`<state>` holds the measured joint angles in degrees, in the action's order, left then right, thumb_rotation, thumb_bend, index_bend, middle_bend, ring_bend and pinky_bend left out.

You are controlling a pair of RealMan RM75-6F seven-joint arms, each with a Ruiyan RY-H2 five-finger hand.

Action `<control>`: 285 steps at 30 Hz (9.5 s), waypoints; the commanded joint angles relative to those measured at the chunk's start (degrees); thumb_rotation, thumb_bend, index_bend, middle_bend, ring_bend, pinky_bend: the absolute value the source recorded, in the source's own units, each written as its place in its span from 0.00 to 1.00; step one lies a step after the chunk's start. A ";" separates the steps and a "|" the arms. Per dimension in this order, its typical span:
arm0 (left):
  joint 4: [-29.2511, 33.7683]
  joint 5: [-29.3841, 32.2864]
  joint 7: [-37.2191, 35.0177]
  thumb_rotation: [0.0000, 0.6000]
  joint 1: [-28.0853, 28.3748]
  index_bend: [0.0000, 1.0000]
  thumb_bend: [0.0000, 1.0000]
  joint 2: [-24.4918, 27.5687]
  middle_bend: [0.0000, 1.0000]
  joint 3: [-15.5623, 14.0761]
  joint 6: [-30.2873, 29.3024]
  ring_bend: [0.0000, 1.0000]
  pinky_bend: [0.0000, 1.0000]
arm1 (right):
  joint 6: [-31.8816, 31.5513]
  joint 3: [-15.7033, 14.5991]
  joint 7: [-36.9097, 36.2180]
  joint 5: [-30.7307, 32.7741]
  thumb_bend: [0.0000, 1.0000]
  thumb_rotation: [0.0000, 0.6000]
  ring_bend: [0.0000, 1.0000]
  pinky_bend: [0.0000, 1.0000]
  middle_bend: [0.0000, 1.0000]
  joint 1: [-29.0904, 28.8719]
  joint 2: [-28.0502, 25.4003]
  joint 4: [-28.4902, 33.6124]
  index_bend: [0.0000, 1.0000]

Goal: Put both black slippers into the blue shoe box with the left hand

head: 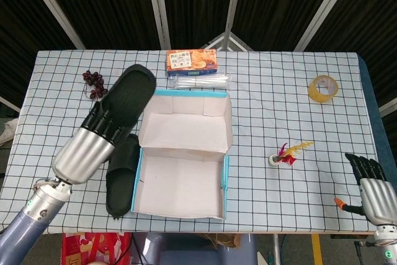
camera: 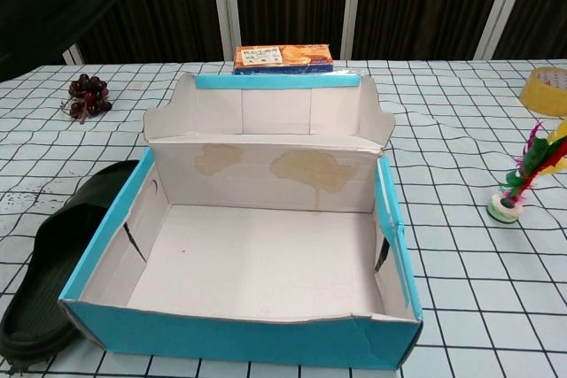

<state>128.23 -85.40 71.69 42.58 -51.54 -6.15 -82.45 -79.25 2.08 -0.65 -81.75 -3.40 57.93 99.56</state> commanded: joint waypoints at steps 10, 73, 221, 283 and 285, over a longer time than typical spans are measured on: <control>-5.30 -23.67 21.17 1.00 1.78 0.47 0.55 -6.93 0.56 2.89 14.45 0.12 0.17 | -0.36 0.04 -1.12 0.00 0.16 1.00 0.08 0.04 0.11 0.24 -0.19 -0.23 0.05; -26.31 -28.52 18.72 1.00 2.51 0.49 0.58 -20.33 0.59 10.19 39.14 0.13 0.17 | 1.27 -0.23 -3.42 0.23 0.16 1.00 0.08 0.04 0.11 -0.30 -0.90 -0.76 0.05; -42.79 -28.26 5.07 1.00 5.90 0.35 0.38 -35.31 0.39 10.53 39.14 0.11 0.17 | 1.87 -0.74 -6.24 0.19 0.16 1.00 0.08 0.04 0.11 0.13 -2.26 -0.72 0.05; -15.73 46.66 -37.99 0.96 -0.10 0.12 0.16 -1.96 0.19 14.75 45.74 0.00 0.08 | 3.30 -0.85 -3.82 1.44 0.16 1.00 0.08 0.04 0.11 -0.44 -2.29 0.67 0.05; -16.47 48.02 -37.93 0.96 1.42 0.12 0.16 -2.44 0.19 13.54 45.87 0.00 0.08 | 3.18 -0.89 -3.81 1.38 0.16 1.00 0.08 0.04 0.11 -0.36 -2.37 0.72 0.05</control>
<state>112.64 -38.55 34.13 42.80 -53.98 8.50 -37.19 -76.06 1.20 -4.46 -80.35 -3.78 55.57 100.27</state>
